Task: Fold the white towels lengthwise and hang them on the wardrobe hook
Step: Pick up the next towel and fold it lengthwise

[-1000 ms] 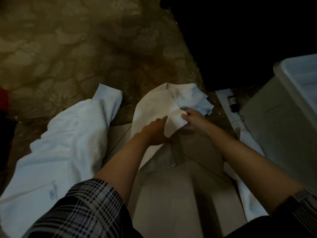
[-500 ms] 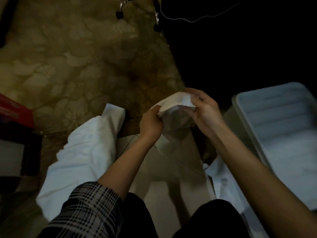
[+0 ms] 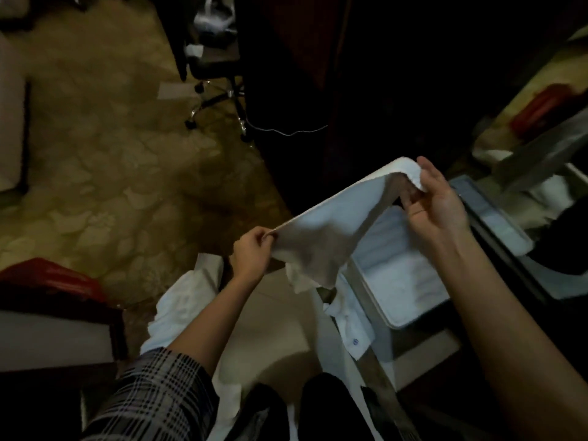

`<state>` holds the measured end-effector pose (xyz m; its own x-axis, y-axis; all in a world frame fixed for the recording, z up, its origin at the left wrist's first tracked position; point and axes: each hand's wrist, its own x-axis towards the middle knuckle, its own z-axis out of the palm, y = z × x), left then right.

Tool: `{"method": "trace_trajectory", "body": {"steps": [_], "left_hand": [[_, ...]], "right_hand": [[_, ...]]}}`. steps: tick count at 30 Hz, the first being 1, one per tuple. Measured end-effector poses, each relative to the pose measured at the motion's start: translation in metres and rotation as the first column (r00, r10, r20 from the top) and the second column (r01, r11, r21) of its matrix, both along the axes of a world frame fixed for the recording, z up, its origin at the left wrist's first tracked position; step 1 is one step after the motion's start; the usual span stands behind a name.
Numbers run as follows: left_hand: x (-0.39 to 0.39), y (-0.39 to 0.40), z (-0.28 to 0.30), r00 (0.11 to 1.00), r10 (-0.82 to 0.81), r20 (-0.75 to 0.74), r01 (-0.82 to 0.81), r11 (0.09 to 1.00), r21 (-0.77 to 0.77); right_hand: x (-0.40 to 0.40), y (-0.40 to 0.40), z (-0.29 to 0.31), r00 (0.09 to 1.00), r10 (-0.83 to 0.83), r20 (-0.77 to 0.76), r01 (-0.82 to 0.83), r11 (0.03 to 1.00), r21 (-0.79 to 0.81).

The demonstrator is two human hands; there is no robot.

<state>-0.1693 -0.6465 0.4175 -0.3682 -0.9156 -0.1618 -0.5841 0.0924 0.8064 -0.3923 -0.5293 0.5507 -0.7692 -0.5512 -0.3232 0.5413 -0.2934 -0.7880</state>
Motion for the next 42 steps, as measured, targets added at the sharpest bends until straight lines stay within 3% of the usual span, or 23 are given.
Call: {"method": "trace_trajectory", "body": {"steps": [5,8,11,13,17,20,24,27,33,37,42], "left_hand": [[-0.012,0.027,0.107,0.992,-0.085,-0.094,0.083,0.996,-0.025],[-0.03,0.046,0.146,0.97,-0.157,-0.188,0.155,0.988,-0.025],[-0.05,0.073,0.171,0.931,-0.284,-0.228,0.283,0.958,-0.037],[-0.059,0.096,0.185,0.905,-0.351,-0.24,0.352,0.935,-0.04],[-0.068,0.156,0.212,0.875,-0.384,-0.295,0.424,0.902,0.083],[-0.071,0.215,0.228,0.868,-0.318,-0.382,0.445,0.84,0.312],[-0.069,0.3,0.237,0.854,-0.268,-0.446,0.477,0.745,0.466],[-0.065,0.367,0.244,0.865,-0.267,-0.425,0.479,0.691,0.541],[-0.052,0.493,0.272,0.842,-0.231,-0.487,0.533,0.5,0.683],[-0.043,0.565,0.291,0.765,-0.402,-0.503,0.64,0.386,0.665],[-0.042,0.63,0.309,0.645,-0.578,-0.5,0.741,0.316,0.592]], "right_hand": [[0.0,0.069,0.102,0.983,-0.182,-0.013,0.182,0.976,0.121],[0.0,0.113,0.127,0.974,-0.123,-0.188,0.182,0.923,0.339],[0.008,0.166,0.133,0.883,0.116,-0.455,0.246,0.712,0.658],[0.018,0.203,0.139,0.844,0.181,-0.504,0.319,0.585,0.745],[0.042,0.284,0.151,0.802,0.118,-0.586,0.429,0.568,0.702],[0.058,0.344,0.158,0.677,0.186,-0.713,0.584,0.453,0.673],[0.076,0.433,0.151,0.594,0.392,-0.703,0.647,0.287,0.707],[0.099,0.501,0.149,0.58,0.47,-0.665,0.577,0.339,0.743],[0.151,0.619,0.15,0.659,0.432,-0.615,0.485,0.381,0.787],[0.177,0.67,0.169,0.683,0.459,-0.568,0.343,0.485,0.804],[0.203,0.707,0.19,0.706,0.448,-0.549,0.207,0.611,0.764]]}}
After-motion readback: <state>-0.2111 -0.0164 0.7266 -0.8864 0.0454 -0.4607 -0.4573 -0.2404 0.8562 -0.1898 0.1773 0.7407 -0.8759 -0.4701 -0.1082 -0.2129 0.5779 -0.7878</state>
